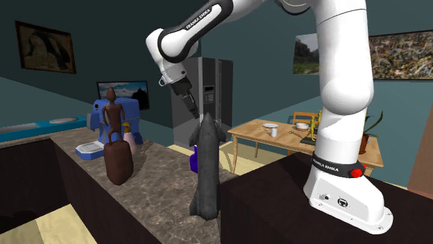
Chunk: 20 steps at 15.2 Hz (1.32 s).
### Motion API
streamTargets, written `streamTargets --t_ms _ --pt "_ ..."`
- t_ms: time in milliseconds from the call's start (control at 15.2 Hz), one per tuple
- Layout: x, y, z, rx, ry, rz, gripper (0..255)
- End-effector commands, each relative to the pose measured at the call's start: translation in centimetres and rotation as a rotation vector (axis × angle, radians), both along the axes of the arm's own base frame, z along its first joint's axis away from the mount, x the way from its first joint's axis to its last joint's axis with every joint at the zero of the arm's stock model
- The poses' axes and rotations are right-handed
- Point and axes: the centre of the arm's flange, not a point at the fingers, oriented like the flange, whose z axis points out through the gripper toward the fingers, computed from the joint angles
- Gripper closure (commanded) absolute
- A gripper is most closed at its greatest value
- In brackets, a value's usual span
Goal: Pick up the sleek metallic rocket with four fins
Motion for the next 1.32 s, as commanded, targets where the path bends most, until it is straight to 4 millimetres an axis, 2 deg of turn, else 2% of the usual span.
streamTargets --t_ms 0,198,264,726,858,924,1254 --pt "-0.8 2.0 -2.4 -0.030 0.034 0.063 0" --pt "-2.2 4.6 -6.1 -0.074 0.085 0.156 0" --pt "-2.5 5.0 -6.7 -0.082 0.094 0.172 0" --pt "-2.5 5.0 -10.4 -0.082 0.094 0.172 0" --pt "-2.5 5.0 -10.7 -0.082 0.094 0.172 0" --pt "-2.4 5.0 -10.7 -0.082 0.094 0.172 255" --pt "-2.4 4.9 -10.7 -0.082 0.094 0.172 255"
